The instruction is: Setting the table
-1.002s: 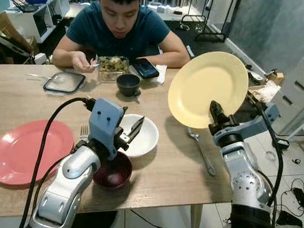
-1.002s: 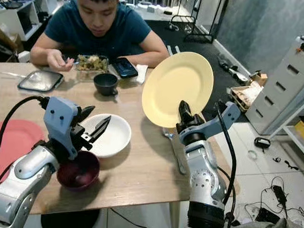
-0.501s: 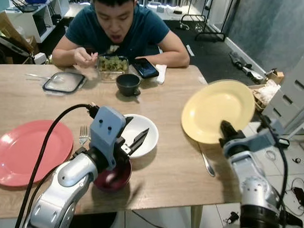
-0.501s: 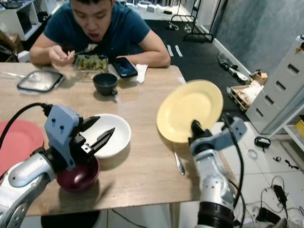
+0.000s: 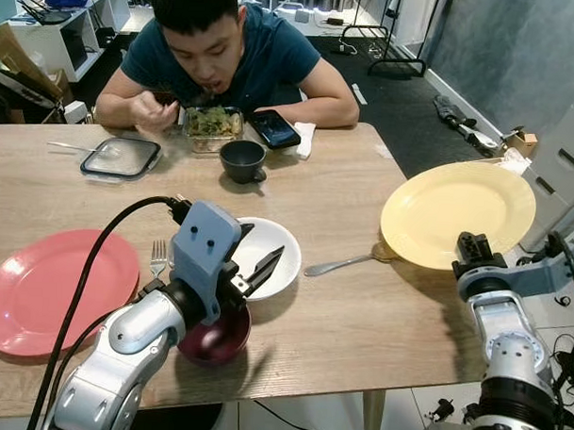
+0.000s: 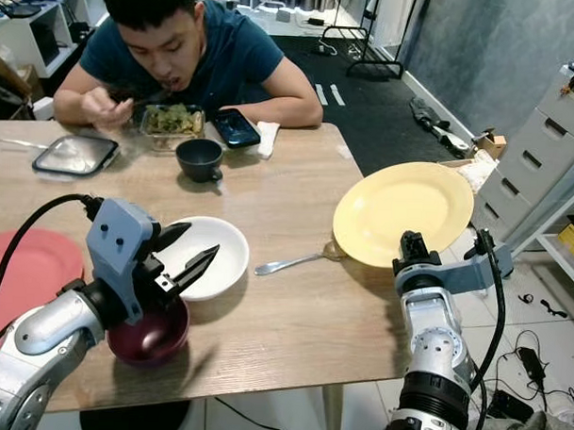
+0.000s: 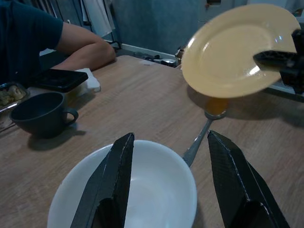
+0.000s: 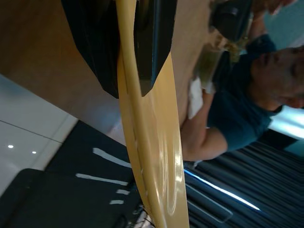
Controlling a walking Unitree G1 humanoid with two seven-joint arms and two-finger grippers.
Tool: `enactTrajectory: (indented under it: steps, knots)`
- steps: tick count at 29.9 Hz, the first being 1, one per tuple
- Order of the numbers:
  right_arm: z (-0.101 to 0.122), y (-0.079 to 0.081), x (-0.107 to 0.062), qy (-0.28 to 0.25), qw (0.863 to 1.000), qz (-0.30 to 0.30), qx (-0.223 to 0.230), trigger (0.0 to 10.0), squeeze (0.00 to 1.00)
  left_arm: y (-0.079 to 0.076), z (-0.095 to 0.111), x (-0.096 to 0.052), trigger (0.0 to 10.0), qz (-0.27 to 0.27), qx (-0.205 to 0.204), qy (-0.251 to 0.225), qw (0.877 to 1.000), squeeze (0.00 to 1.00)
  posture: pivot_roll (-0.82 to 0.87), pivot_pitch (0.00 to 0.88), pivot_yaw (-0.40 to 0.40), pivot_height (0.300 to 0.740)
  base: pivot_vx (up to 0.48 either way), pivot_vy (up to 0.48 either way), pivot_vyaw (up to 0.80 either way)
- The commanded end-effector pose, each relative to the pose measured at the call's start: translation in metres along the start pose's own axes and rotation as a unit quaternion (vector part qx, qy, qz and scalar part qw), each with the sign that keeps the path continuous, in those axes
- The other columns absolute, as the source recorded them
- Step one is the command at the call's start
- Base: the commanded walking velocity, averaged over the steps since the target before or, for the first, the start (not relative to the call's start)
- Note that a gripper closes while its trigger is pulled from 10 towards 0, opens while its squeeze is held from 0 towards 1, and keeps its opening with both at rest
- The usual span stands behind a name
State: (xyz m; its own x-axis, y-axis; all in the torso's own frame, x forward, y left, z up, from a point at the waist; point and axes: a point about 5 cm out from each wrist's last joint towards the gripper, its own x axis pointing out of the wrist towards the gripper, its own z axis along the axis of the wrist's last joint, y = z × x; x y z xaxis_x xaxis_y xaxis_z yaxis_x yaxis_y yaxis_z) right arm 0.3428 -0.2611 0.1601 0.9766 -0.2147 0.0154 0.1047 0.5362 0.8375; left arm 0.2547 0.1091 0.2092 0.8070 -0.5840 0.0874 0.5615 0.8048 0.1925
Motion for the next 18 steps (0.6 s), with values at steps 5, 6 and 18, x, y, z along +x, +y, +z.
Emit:
enactTrajectory:
  steps: [5,6,18]
  knots:
    - [0.018,-0.002,0.003,-0.043,0.999,0.012,-0.01,10.0,0.0,-0.004,-0.003,-0.002,10.0,-0.002,-0.01,0.01,1.0,0.0,0.03,0.007,0.053,0.74,0.0,0.0,0.0]
    - [0.027,-0.002,0.003,-0.064,0.997,0.02,-0.024,10.0,0.0,-0.004,-0.003,-0.002,10.0,0.0,-0.011,0.011,1.0,0.0,0.03,0.007,0.053,0.74,0.0,0.0,0.0]
    - [-0.023,0.025,0.01,0.034,0.997,0.072,-0.022,10.0,0.0,-0.004,-0.005,-0.002,10.0,0.004,-0.011,0.017,1.0,0.0,0.04,0.004,0.051,0.74,0.0,0.0,0.0]
